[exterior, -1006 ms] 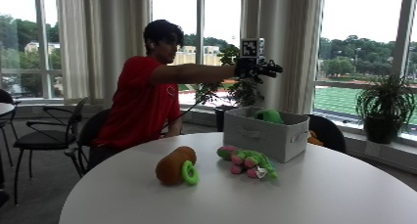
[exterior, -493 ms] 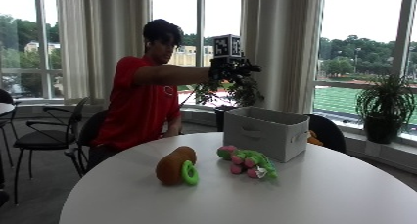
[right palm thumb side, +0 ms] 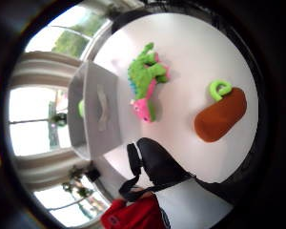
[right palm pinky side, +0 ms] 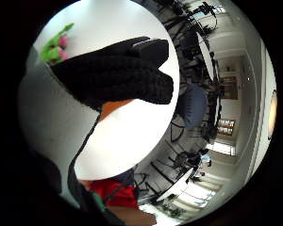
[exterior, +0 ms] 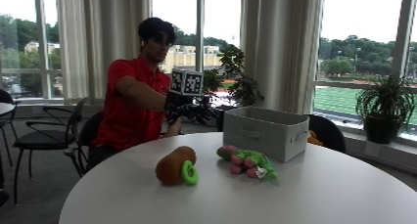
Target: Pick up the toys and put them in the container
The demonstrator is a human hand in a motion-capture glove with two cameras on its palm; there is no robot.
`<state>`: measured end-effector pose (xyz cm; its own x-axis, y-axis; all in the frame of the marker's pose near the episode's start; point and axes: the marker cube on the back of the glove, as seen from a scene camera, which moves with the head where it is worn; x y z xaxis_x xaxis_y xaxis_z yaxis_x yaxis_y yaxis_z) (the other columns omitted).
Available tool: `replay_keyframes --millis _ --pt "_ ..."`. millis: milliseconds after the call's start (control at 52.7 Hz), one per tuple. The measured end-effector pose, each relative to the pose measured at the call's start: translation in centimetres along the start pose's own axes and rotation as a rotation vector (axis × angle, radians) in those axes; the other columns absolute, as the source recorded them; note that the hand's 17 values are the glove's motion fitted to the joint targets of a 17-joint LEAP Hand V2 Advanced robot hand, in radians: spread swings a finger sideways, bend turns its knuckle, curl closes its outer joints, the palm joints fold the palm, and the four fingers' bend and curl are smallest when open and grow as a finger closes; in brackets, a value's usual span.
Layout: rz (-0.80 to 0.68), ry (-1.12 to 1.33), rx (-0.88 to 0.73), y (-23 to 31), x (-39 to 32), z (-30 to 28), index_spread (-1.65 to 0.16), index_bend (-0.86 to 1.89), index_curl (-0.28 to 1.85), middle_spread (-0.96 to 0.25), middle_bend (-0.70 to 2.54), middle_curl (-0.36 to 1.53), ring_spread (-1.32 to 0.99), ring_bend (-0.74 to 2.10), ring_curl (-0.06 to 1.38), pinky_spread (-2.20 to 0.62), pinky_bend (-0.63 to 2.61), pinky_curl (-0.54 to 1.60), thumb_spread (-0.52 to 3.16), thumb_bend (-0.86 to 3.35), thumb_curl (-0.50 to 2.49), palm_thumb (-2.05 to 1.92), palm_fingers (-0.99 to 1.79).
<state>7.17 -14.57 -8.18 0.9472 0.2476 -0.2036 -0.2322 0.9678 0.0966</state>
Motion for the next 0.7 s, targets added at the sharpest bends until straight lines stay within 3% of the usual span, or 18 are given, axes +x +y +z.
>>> replay_keyframes --millis 361,702 --pt "-0.020 0.040 -0.144 0.8 6.0 7.3 -0.37 0.11 0.15 -0.06 0.13 0.24 0.04 0.17 0.31 0.13 1.35 0.33 0.99 -0.05 0.33 -0.03 -0.20" --pt "-0.053 0.034 -0.245 0.0 5.3 12.0 -0.38 0.13 0.18 -0.07 0.12 0.22 0.03 0.15 0.27 0.14 1.35 0.33 0.91 -0.07 0.30 -0.06 -0.23"
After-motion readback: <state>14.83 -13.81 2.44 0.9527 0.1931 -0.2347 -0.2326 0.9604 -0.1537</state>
